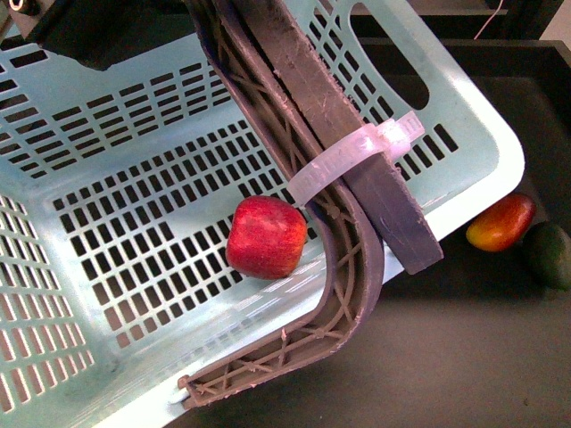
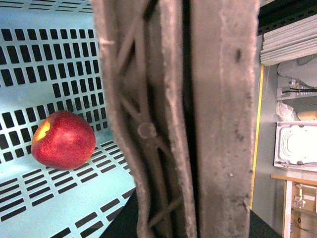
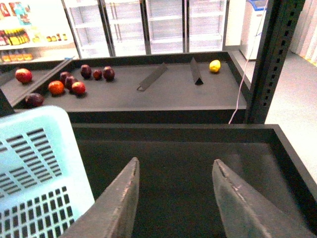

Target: Pick apple with right arm and hold basket with left

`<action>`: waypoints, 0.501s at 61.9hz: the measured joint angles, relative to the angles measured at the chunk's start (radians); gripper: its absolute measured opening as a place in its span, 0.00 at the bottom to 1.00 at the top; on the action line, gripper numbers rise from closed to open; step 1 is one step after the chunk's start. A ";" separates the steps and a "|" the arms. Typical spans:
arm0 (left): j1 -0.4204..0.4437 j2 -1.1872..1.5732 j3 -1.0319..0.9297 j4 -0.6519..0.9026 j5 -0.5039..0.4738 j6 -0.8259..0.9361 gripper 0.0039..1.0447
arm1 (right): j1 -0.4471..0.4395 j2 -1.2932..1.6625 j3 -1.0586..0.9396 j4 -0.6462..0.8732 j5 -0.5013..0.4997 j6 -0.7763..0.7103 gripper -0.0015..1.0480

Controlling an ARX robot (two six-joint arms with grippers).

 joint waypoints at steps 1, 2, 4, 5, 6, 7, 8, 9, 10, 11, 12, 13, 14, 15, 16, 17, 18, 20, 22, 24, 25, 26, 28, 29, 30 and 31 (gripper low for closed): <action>0.000 0.000 0.000 0.000 0.000 0.000 0.15 | -0.003 -0.009 -0.010 -0.001 -0.005 -0.006 0.31; 0.000 0.000 0.000 0.000 0.000 0.000 0.15 | -0.004 -0.013 -0.014 -0.002 -0.006 -0.007 0.29; 0.000 0.000 0.000 0.000 0.002 0.000 0.15 | -0.018 -0.027 -0.027 -0.006 -0.025 -0.013 0.24; 0.000 0.000 0.000 0.000 0.002 0.000 0.15 | -0.033 -0.039 -0.035 -0.010 -0.057 -0.016 0.21; 0.000 0.000 0.000 0.000 0.002 0.000 0.15 | -0.042 -0.044 -0.039 -0.011 -0.068 -0.018 0.19; 0.000 0.000 0.000 0.000 0.003 0.000 0.15 | -0.056 -0.055 -0.045 -0.014 -0.079 -0.020 0.16; 0.000 0.000 0.000 0.000 0.005 0.000 0.15 | -0.061 -0.060 -0.048 -0.016 -0.083 -0.021 0.14; 0.000 0.000 0.000 0.000 0.005 0.000 0.15 | -0.070 -0.069 -0.053 -0.019 -0.084 -0.023 0.10; 0.000 0.000 0.000 0.000 0.005 0.000 0.15 | -0.074 -0.074 -0.056 -0.021 -0.085 -0.024 0.09; 0.000 0.000 0.000 0.000 0.005 0.000 0.15 | -0.081 -0.085 -0.061 -0.024 -0.083 -0.025 0.05; 0.000 0.000 0.000 0.000 0.005 0.000 0.15 | -0.086 -0.094 -0.066 -0.027 -0.084 -0.027 0.02; 0.000 0.000 0.000 0.000 0.005 0.000 0.15 | -0.087 -0.098 -0.069 -0.029 -0.084 -0.030 0.02; 0.000 0.000 0.000 0.000 0.005 0.000 0.15 | -0.088 -0.108 -0.073 -0.032 -0.085 -0.031 0.02; 0.000 0.000 0.000 0.000 0.005 0.000 0.15 | -0.088 -0.112 -0.076 -0.034 -0.085 -0.032 0.02; 0.000 0.000 0.000 0.000 0.005 0.000 0.15 | -0.089 -0.121 -0.081 -0.039 -0.087 -0.033 0.02; 0.000 0.000 0.000 0.000 0.005 0.000 0.15 | -0.089 -0.126 -0.083 -0.041 -0.089 -0.034 0.02; 0.000 0.000 0.000 0.000 0.006 0.000 0.15 | -0.088 -0.135 -0.089 -0.046 -0.089 -0.034 0.02; 0.000 0.000 0.000 0.000 0.005 0.000 0.15 | -0.089 -0.149 -0.097 -0.053 -0.089 -0.035 0.02; 0.000 0.000 0.000 0.000 0.005 0.000 0.15 | -0.089 -0.163 -0.104 -0.062 -0.089 -0.035 0.02; 0.000 0.000 0.000 0.000 0.004 0.000 0.15 | -0.089 -0.177 -0.111 -0.070 -0.088 -0.035 0.02; 0.000 0.000 0.000 0.000 0.003 0.000 0.15 | -0.090 -0.187 -0.115 -0.076 -0.088 -0.035 0.02; 0.000 0.000 0.000 0.000 0.003 0.000 0.15 | -0.090 -0.192 -0.117 -0.079 -0.089 -0.035 0.02; 0.000 0.000 0.000 0.000 0.001 0.000 0.15 | -0.090 -0.206 -0.122 -0.087 -0.089 -0.035 0.02; 0.000 0.000 0.000 0.000 0.001 0.000 0.15 | -0.090 -0.215 -0.126 -0.092 -0.089 -0.035 0.02; 0.000 0.000 0.000 0.000 0.001 0.000 0.15 | -0.090 -0.220 -0.127 -0.096 -0.089 -0.035 0.02; 0.000 0.000 0.000 0.000 0.001 0.000 0.15 | -0.090 -0.230 -0.130 -0.102 -0.089 -0.035 0.02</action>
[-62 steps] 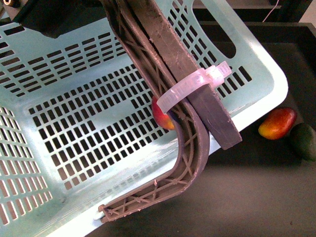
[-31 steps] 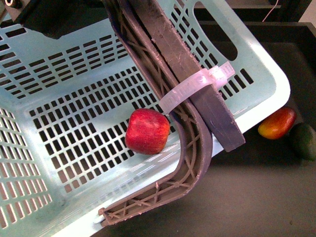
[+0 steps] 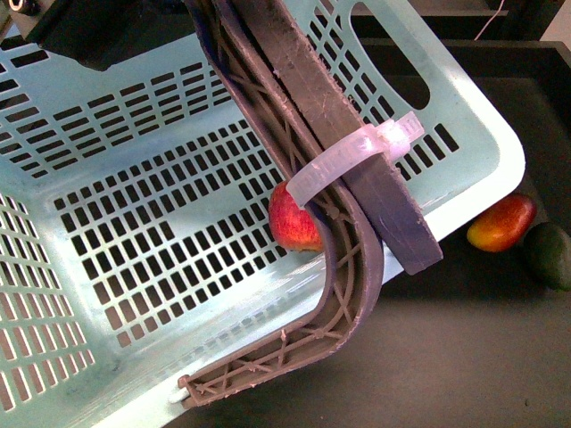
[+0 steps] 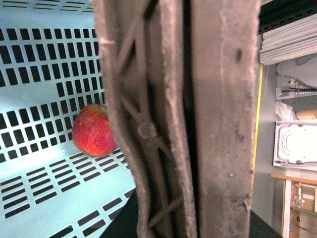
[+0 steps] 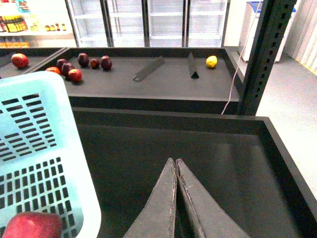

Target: Pick apple with right arm and hold basket with left

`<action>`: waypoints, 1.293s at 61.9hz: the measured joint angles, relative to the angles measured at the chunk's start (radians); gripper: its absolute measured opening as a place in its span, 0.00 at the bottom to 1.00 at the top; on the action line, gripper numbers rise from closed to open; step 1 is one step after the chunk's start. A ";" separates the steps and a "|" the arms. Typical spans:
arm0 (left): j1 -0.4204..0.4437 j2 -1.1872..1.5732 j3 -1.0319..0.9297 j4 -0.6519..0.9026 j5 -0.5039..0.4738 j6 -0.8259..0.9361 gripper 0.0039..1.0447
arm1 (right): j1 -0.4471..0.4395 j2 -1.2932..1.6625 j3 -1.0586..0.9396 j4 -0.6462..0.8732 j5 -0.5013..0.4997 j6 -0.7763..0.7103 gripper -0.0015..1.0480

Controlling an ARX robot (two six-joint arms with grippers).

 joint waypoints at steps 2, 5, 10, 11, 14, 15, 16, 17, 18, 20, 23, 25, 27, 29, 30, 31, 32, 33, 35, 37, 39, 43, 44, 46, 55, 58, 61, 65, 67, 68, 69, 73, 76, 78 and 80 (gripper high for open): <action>0.000 0.000 0.000 0.000 0.000 0.000 0.15 | 0.000 -0.014 -0.003 -0.009 0.000 0.000 0.02; 0.000 0.000 0.000 0.000 0.001 0.000 0.15 | 0.000 -0.037 -0.011 -0.024 0.000 0.000 0.02; 0.000 0.000 0.000 0.000 0.005 0.000 0.15 | 0.000 -0.074 -0.022 -0.051 0.000 0.000 0.02; 0.000 0.000 0.000 0.000 0.006 0.000 0.15 | 0.000 -0.082 -0.024 -0.057 0.000 0.000 0.02; 0.000 0.000 0.000 0.000 0.007 0.000 0.15 | 0.000 -0.104 -0.031 -0.074 0.000 0.000 0.02; 0.000 0.000 0.000 0.000 0.007 0.000 0.15 | 0.000 -0.108 -0.031 -0.077 0.000 0.000 0.02; 0.000 0.000 0.000 0.000 0.007 0.000 0.15 | 0.000 -0.117 -0.033 -0.084 0.000 0.000 0.02; 0.000 0.000 0.000 0.000 0.007 0.000 0.15 | 0.000 -0.119 -0.035 -0.084 0.000 0.000 0.02; 0.000 0.000 0.000 0.000 0.006 0.000 0.15 | 0.000 -0.121 -0.043 -0.072 0.000 0.000 0.02; 0.000 0.000 0.000 0.000 0.005 0.000 0.15 | 0.000 -0.129 -0.051 -0.062 0.000 0.000 0.02; 0.000 0.000 0.000 0.000 0.002 0.000 0.15 | 0.000 -0.143 -0.051 -0.070 -0.001 0.000 0.02; 0.000 0.000 0.000 0.000 0.002 0.000 0.15 | 0.000 -0.156 -0.051 -0.081 -0.002 -0.001 0.02; 0.000 0.000 0.000 0.000 0.001 0.000 0.15 | 0.000 -0.169 -0.051 -0.093 0.000 -0.001 0.02; 0.000 0.000 0.000 0.000 0.000 0.000 0.15 | 0.000 -0.183 -0.051 -0.105 -0.001 0.000 0.02; 0.000 0.000 0.000 0.000 0.000 0.000 0.15 | 0.000 -0.192 -0.051 -0.113 -0.001 -0.001 0.02; 0.000 0.000 0.000 0.000 0.000 0.000 0.15 | 0.000 -0.197 -0.051 -0.117 -0.001 0.000 0.02; 0.000 0.000 0.000 0.000 0.000 0.000 0.15 | 0.000 -0.206 -0.051 -0.126 -0.001 0.000 0.02; 0.000 0.000 0.000 0.000 0.000 0.000 0.15 | 0.000 -0.209 -0.051 -0.130 -0.001 0.000 0.02; 0.000 0.000 0.000 0.000 0.001 0.000 0.15 | 0.000 -0.225 -0.051 -0.146 -0.001 0.000 0.02; 0.000 0.000 0.000 0.000 0.002 0.000 0.15 | 0.000 -0.237 -0.051 -0.157 -0.001 0.000 0.02; 0.000 0.000 0.000 0.000 0.004 0.000 0.15 | 0.000 -0.247 -0.051 -0.169 0.000 -0.001 0.02; 0.000 0.000 0.000 0.000 0.004 0.000 0.15 | 0.000 -0.268 -0.051 -0.190 -0.001 0.000 0.02; 0.000 0.000 0.000 0.000 0.004 0.000 0.15 | 0.000 -0.275 -0.051 -0.196 -0.001 -0.001 0.02; 0.000 0.000 0.000 0.000 0.004 0.000 0.15 | 0.000 -0.285 -0.051 -0.207 -0.001 0.000 0.02; 0.000 0.000 0.000 0.000 0.003 0.000 0.15 | 0.000 -0.327 -0.051 -0.248 -0.001 0.000 0.02; 0.000 0.000 0.000 0.000 0.003 0.000 0.15 | 0.000 -0.340 -0.051 -0.261 0.000 0.000 0.02; 0.000 0.000 0.000 0.000 0.003 0.000 0.15 | 0.000 -0.350 -0.051 -0.271 0.000 0.000 0.02; 0.000 0.000 0.000 0.000 0.003 0.000 0.15 | 0.000 -0.364 -0.051 -0.285 -0.001 -0.001 0.02; 0.000 0.000 0.000 0.000 0.003 0.000 0.15 | 0.000 -0.370 -0.051 -0.291 -0.001 -0.001 0.02; 0.000 0.000 0.000 0.000 0.003 0.000 0.15 | 0.000 -0.378 -0.051 -0.300 -0.001 0.000 0.02; 0.000 0.000 0.000 0.000 0.003 0.000 0.15 | 0.000 -0.391 -0.051 -0.313 0.000 0.000 0.02; 0.000 0.000 0.000 0.000 0.004 0.000 0.15 | -0.001 -0.472 -0.051 -0.428 -0.003 0.000 0.02; 0.000 0.000 0.000 0.000 0.003 0.000 0.15 | 0.000 -0.523 -0.051 -0.462 -0.001 -0.001 0.02; 0.000 0.000 0.000 0.000 0.004 0.000 0.15 | -0.001 -0.536 -0.051 -0.465 -0.001 -0.001 0.02; 0.000 0.000 0.000 0.000 0.005 0.000 0.15 | -0.001 -0.541 -0.051 -0.469 0.000 -0.001 0.02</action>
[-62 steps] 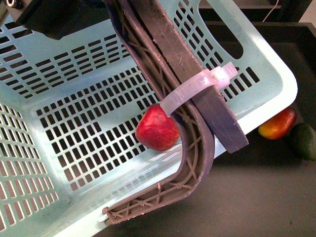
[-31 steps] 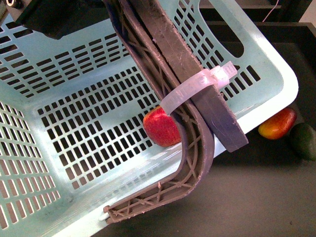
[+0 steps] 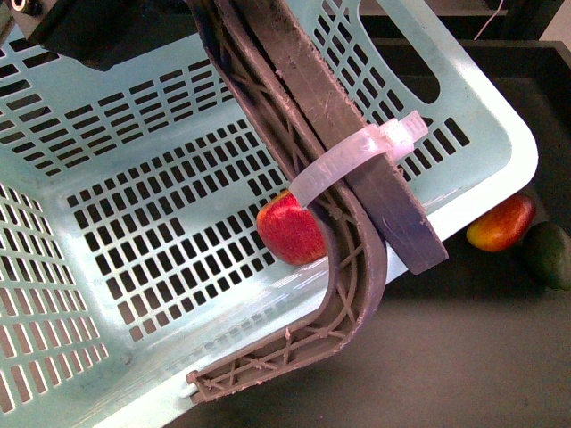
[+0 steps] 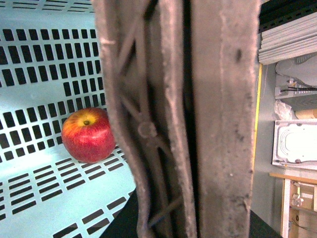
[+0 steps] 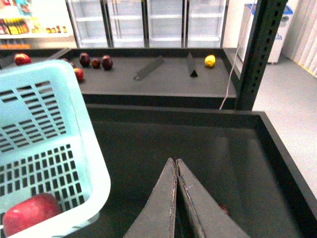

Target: Pick apple with right arm and hold basket with left

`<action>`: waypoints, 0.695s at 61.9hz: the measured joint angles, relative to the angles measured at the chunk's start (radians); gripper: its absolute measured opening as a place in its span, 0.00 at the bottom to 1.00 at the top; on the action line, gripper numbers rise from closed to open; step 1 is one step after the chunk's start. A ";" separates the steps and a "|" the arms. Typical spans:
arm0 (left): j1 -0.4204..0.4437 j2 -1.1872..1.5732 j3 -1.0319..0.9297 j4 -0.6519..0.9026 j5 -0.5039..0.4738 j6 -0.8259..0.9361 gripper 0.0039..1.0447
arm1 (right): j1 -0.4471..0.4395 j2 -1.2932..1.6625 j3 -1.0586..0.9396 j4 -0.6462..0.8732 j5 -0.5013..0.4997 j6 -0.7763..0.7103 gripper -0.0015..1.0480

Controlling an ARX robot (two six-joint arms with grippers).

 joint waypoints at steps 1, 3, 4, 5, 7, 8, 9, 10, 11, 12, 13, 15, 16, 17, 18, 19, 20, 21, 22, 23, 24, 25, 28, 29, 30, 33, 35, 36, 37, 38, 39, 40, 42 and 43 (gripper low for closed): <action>0.000 0.000 0.000 0.000 0.000 0.000 0.15 | 0.000 0.000 0.000 0.000 0.000 0.000 0.02; 0.000 0.000 0.000 0.000 0.000 0.000 0.15 | 0.000 -0.002 0.000 -0.001 0.000 0.000 0.02; 0.000 0.000 0.000 0.000 -0.001 0.000 0.15 | 0.000 -0.002 0.000 -0.001 0.000 0.000 0.02; 0.000 0.000 0.000 0.000 -0.001 0.000 0.15 | 0.000 -0.002 0.000 -0.002 0.000 0.000 0.02; 0.000 0.000 0.000 0.000 -0.001 0.000 0.15 | 0.000 -0.002 0.000 -0.002 0.000 0.000 0.02; 0.000 0.000 0.000 0.000 -0.001 0.000 0.15 | 0.000 -0.002 0.000 -0.002 0.000 0.000 0.02; 0.000 0.000 0.000 0.000 -0.002 0.000 0.15 | 0.000 -0.003 0.000 -0.002 0.000 0.000 0.02; 0.000 0.000 0.000 0.000 -0.002 0.000 0.15 | 0.000 -0.003 0.000 -0.002 0.000 0.000 0.02; 0.000 0.000 0.000 0.000 -0.002 0.000 0.15 | 0.000 -0.003 0.000 -0.002 0.000 0.000 0.02; 0.000 0.000 0.000 0.000 -0.002 0.000 0.15 | 0.000 -0.003 0.000 -0.002 0.000 -0.002 0.03; 0.000 0.000 0.000 0.000 -0.002 0.000 0.15 | 0.000 -0.003 0.000 -0.002 0.000 -0.002 0.07; 0.000 0.000 0.000 0.000 -0.001 0.000 0.15 | 0.000 -0.003 0.000 -0.002 0.000 -0.002 0.12; 0.000 0.000 0.000 0.000 -0.001 0.000 0.15 | 0.000 -0.003 0.000 -0.002 0.000 -0.002 0.17; 0.000 0.000 0.000 0.000 -0.001 0.000 0.15 | 0.000 -0.003 0.000 -0.002 0.000 -0.002 0.20; 0.000 0.000 0.000 0.000 -0.001 0.000 0.15 | 0.000 -0.003 0.000 -0.002 0.000 -0.002 0.23; 0.000 0.000 0.000 0.000 -0.001 0.000 0.15 | 0.000 -0.003 0.000 -0.002 0.000 -0.002 0.25; 0.000 0.000 0.000 0.000 -0.001 0.000 0.15 | 0.000 -0.003 0.000 -0.002 0.000 -0.002 0.28; 0.000 0.000 0.000 0.000 -0.001 0.000 0.15 | 0.000 -0.003 0.000 -0.002 0.000 -0.002 0.30; 0.000 0.000 0.000 0.000 -0.001 0.000 0.15 | 0.000 -0.003 0.000 -0.002 0.000 -0.002 0.33; 0.000 0.000 0.000 0.000 -0.001 0.000 0.15 | 0.000 -0.003 0.000 -0.002 0.000 -0.002 0.35; 0.000 0.000 0.000 0.000 -0.001 0.000 0.15 | 0.000 -0.003 0.000 -0.002 0.000 -0.002 0.38; 0.000 0.000 0.000 0.000 -0.001 0.000 0.15 | 0.000 -0.003 0.000 -0.002 0.000 -0.002 0.40; 0.000 0.000 0.000 0.000 -0.001 0.000 0.15 | 0.000 -0.003 0.000 -0.002 0.000 -0.002 0.48; 0.000 0.000 0.000 0.000 -0.001 0.000 0.15 | 0.000 -0.003 0.000 -0.002 0.000 -0.002 0.50; 0.000 0.000 0.000 0.000 -0.001 0.000 0.15 | 0.000 -0.003 0.000 -0.002 0.000 -0.002 0.53; 0.000 0.000 0.000 0.000 -0.001 0.000 0.15 | 0.000 -0.003 0.000 -0.002 0.000 -0.002 0.62; 0.000 0.000 0.000 0.000 -0.001 0.000 0.15 | 0.000 -0.003 0.000 -0.002 0.000 -0.002 0.67; 0.000 0.000 0.000 0.000 -0.001 0.000 0.15 | 0.000 -0.003 0.000 -0.002 0.000 -0.002 0.68; 0.000 0.000 0.000 0.000 -0.001 0.000 0.15 | 0.000 -0.003 0.000 -0.002 0.000 -0.002 0.72; 0.000 0.000 0.000 0.000 -0.001 0.000 0.15 | 0.000 -0.003 0.000 -0.002 0.000 -0.002 0.75; 0.000 0.000 0.000 0.000 -0.001 0.000 0.15 | 0.000 -0.003 0.000 -0.002 0.000 -0.002 0.78; 0.000 0.000 0.000 0.000 -0.001 0.000 0.15 | 0.000 -0.003 0.000 -0.002 0.000 -0.002 0.83; 0.000 0.000 0.000 0.000 -0.001 0.000 0.15 | 0.000 -0.003 0.000 -0.002 0.000 -0.002 0.90; 0.000 0.000 0.000 0.000 -0.001 0.000 0.15 | 0.000 -0.003 0.000 -0.002 0.000 -0.002 0.92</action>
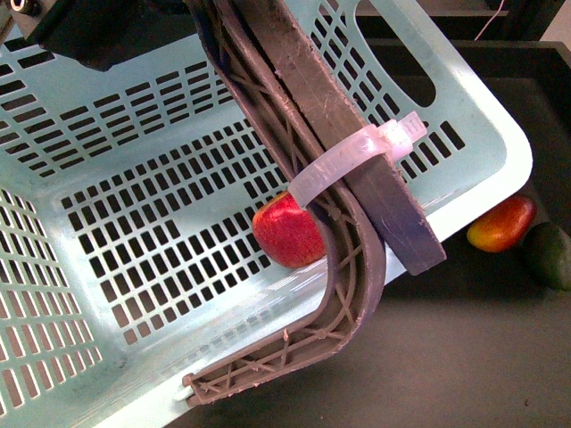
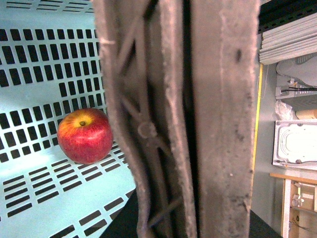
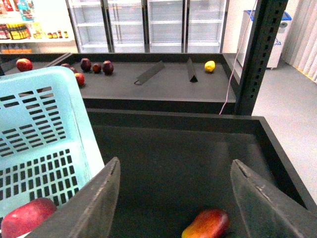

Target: Pick apple with right arm and hold basket with left

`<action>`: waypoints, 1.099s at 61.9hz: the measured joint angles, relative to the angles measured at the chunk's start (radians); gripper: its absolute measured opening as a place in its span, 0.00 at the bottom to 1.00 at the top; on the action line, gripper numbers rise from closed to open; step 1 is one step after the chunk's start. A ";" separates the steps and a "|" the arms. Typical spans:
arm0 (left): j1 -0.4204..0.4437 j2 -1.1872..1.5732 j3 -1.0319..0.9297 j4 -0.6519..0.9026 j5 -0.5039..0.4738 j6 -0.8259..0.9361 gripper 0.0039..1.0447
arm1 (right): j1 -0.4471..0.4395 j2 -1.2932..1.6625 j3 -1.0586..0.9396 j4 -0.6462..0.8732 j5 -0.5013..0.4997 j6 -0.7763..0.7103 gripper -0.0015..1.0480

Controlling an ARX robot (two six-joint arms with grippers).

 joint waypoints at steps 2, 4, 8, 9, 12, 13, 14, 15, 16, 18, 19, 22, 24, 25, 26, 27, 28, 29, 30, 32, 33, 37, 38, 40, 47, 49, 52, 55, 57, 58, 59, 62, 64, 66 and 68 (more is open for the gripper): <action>0.000 0.000 0.000 0.000 0.000 0.000 0.15 | 0.000 0.000 0.000 0.000 0.000 0.000 0.93; 0.000 0.000 0.000 0.000 0.000 0.000 0.15 | 0.000 0.000 0.000 0.000 0.000 0.000 0.92; 0.000 0.000 0.000 0.000 0.000 0.000 0.15 | 0.000 0.000 0.000 0.000 0.000 0.000 0.91; 0.000 0.000 0.000 0.000 0.000 0.000 0.15 | 0.000 0.000 0.000 0.000 0.000 0.000 0.92; 0.000 0.000 0.000 0.000 0.000 0.000 0.15 | 0.000 0.000 0.000 0.000 0.000 0.000 0.92; 0.000 0.000 0.000 0.000 0.000 0.000 0.15 | 0.000 0.000 0.000 0.000 0.000 0.000 0.92; 0.000 0.000 0.000 0.000 0.000 0.000 0.15 | 0.000 0.000 0.000 0.000 0.000 0.000 0.92; 0.000 0.000 0.000 0.000 0.000 0.000 0.15 | 0.000 0.000 0.000 0.000 0.000 0.000 0.92; 0.000 0.000 0.000 0.000 0.000 0.000 0.15 | 0.000 0.000 0.000 0.000 0.000 0.000 0.92; 0.000 0.000 0.000 0.000 0.000 0.000 0.15 | 0.000 0.000 0.000 0.000 0.000 0.000 0.92; 0.000 0.000 0.000 0.000 0.000 0.000 0.15 | 0.000 0.000 0.000 0.000 0.000 0.000 0.92; 0.000 0.000 0.000 0.000 0.000 0.000 0.15 | 0.000 0.000 0.000 0.000 0.000 0.000 0.92; 0.000 0.000 0.000 0.000 0.000 0.000 0.15 | 0.000 0.000 0.000 0.000 0.000 0.000 0.92; 0.000 0.000 0.000 0.000 -0.001 0.000 0.15 | 0.000 0.000 0.000 0.000 0.000 0.000 0.92; -0.001 0.000 -0.002 0.008 -0.019 -0.013 0.15 | 0.000 0.000 0.000 0.000 0.000 0.000 0.92; -0.002 0.000 -0.008 0.033 -0.049 -0.036 0.15 | 0.000 0.000 0.000 0.000 0.000 0.000 0.92; -0.002 0.000 -0.010 0.047 -0.074 -0.073 0.15 | 0.000 0.000 0.000 0.000 0.000 0.000 0.92; -0.002 0.000 -0.011 0.053 -0.101 -0.108 0.15 | 0.000 0.000 0.000 0.000 0.000 0.000 0.92; -0.002 0.000 -0.011 0.056 -0.113 -0.117 0.15 | 0.000 0.000 0.000 0.000 0.000 0.000 0.92; -0.002 0.000 -0.012 0.060 -0.146 -0.166 0.15 | 0.000 0.000 0.000 0.000 0.000 0.000 0.92; -0.002 0.000 -0.012 0.061 -0.160 -0.179 0.15 | 0.000 0.000 0.000 0.000 0.000 0.000 0.92; -0.002 0.000 -0.012 0.063 -0.187 -0.203 0.15 | 0.000 0.000 0.000 0.000 0.000 0.000 0.92; -0.002 0.000 -0.012 0.063 -0.188 -0.205 0.15 | 0.000 0.000 0.000 0.000 0.000 0.000 0.92; -0.002 0.000 -0.012 0.063 -0.187 -0.209 0.15 | 0.000 0.000 0.000 0.000 0.000 0.000 0.92; 0.004 -0.005 -0.019 0.062 -0.158 -0.254 0.15 | 0.000 0.000 0.000 0.000 0.000 0.000 0.92; 0.010 -0.012 -0.028 0.062 -0.153 -0.270 0.15 | 0.000 0.000 0.000 0.000 0.000 0.000 0.92; 0.033 -0.026 -0.050 0.062 -0.153 -0.296 0.15 | 0.000 0.000 0.000 0.000 0.000 0.000 0.92; 0.065 -0.037 -0.070 0.061 -0.150 -0.314 0.15 | 0.000 0.000 0.000 0.000 0.000 0.000 0.92; 0.095 -0.041 -0.081 0.061 -0.145 -0.329 0.15 | 0.000 0.000 0.000 0.000 0.000 0.000 0.92; 0.109 -0.042 -0.084 0.061 -0.144 -0.333 0.15 | 0.000 0.000 0.000 0.000 0.000 0.000 0.92; 0.122 -0.042 -0.087 0.061 -0.144 -0.338 0.15 | 0.000 0.000 0.000 0.000 0.000 0.000 0.92; 0.151 -0.042 -0.093 0.061 -0.146 -0.347 0.15 | 0.000 0.000 0.000 0.000 0.000 0.000 0.92; 0.180 -0.042 -0.098 0.061 -0.150 -0.353 0.15 | 0.000 0.000 0.000 0.000 0.000 0.000 0.92; 0.202 -0.042 -0.100 0.061 -0.153 -0.359 0.15 | 0.000 0.000 0.000 0.000 0.000 0.000 0.92; 0.224 -0.042 -0.102 0.064 -0.155 -0.364 0.15 | 0.000 0.000 0.000 0.000 0.000 0.000 0.92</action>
